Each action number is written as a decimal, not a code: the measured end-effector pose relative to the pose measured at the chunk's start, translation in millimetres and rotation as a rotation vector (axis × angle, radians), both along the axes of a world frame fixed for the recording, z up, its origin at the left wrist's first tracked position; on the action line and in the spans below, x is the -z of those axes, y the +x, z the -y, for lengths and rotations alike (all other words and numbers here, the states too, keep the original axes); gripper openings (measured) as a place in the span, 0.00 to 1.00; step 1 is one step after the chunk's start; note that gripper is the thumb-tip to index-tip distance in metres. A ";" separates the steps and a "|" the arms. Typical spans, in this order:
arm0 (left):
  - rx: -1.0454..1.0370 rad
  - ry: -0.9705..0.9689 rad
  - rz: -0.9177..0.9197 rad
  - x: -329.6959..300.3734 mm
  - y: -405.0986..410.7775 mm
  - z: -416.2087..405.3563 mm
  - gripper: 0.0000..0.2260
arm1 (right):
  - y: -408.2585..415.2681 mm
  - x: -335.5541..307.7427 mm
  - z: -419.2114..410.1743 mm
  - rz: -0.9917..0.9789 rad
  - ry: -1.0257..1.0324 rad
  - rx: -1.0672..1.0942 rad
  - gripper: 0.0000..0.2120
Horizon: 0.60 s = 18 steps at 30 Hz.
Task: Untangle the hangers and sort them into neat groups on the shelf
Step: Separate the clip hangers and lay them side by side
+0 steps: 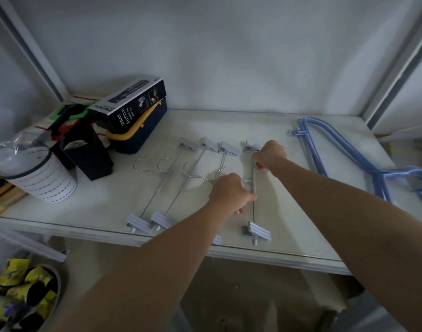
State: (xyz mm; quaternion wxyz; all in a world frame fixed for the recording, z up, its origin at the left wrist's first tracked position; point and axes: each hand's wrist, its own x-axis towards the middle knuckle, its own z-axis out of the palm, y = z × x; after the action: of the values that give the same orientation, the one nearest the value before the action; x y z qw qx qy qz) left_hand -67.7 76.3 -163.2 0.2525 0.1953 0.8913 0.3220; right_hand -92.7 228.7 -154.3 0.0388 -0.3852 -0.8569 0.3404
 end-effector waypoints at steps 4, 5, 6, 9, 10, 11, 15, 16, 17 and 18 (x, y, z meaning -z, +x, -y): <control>-0.016 0.055 0.099 -1.1 0.1 -4.6 0.07 | -7.7 6.5 0.9 0.002 0.011 -0.021 0.09; -0.022 0.065 0.124 -1.7 -0.2 -5.6 0.05 | -9.4 8.4 1.3 0.005 0.018 -0.025 0.09; -0.030 0.074 0.149 -1.9 -0.2 -6.2 0.04 | -10.2 9.8 1.8 0.002 0.028 -0.031 0.07; -0.037 0.086 0.200 0.7 -1.1 -6.9 0.03 | -11.3 13.2 1.5 -0.034 0.031 -0.031 0.05; -0.033 0.090 0.215 1.6 -1.3 -6.8 0.04 | -10.6 13.8 0.8 -0.046 0.017 -0.018 0.07; -0.028 0.097 0.229 2.0 -1.2 -6.8 0.05 | -9.6 13.7 -0.1 -0.059 -0.009 0.004 0.09; -0.007 0.106 0.235 -4.2 1.5 -5.3 0.08 | -6.8 5.0 -1.2 -0.125 -0.134 0.077 0.07; -0.002 0.109 0.233 -6.3 2.6 -4.3 0.08 | -6.4 2.4 -0.1 -0.135 -0.148 0.083 0.09; 0.004 0.109 0.228 -8.0 3.9 -2.9 0.08 | -6.3 0.4 1.2 -0.151 -0.161 0.090 0.10; 0.010 0.104 0.220 -9.9 5.2 -0.8 0.08 | -6.3 -1.2 2.8 -0.169 -0.179 0.096 0.10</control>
State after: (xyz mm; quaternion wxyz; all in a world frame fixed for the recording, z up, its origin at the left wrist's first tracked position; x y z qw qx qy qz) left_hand -62.5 77.1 -153.2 0.3397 0.1761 0.8394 0.3860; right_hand -99.0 225.9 -153.1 0.0923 -0.3978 -0.7973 0.4444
